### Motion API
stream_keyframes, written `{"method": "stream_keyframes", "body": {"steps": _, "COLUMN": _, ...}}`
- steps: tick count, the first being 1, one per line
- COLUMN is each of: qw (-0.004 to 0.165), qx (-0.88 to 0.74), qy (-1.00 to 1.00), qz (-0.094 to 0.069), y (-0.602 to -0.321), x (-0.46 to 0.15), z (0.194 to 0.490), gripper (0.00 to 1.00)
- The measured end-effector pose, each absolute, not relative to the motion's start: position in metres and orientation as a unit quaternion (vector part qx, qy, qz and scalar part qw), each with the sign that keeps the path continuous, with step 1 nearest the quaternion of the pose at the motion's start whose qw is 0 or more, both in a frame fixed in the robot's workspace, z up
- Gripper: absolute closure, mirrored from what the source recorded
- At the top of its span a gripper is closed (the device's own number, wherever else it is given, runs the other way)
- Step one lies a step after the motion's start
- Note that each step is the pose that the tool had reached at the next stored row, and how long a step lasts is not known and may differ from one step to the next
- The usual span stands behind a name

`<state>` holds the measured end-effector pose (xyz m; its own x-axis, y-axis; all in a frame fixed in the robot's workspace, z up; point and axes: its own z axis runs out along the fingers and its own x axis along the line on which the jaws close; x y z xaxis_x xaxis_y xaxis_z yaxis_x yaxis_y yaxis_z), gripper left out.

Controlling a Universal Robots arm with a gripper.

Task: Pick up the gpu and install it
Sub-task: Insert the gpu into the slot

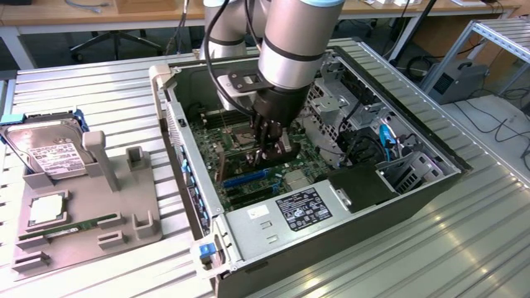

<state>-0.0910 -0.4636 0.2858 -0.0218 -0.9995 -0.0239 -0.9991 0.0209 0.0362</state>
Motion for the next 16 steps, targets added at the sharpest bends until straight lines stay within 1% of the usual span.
{"method": "stream_keyframes", "body": {"steps": 16, "qw": 0.005, "qx": 0.699, "qy": -0.714, "qz": -0.021, "y": -0.464, "x": -0.106, "z": 0.285, "gripper": 0.73}}
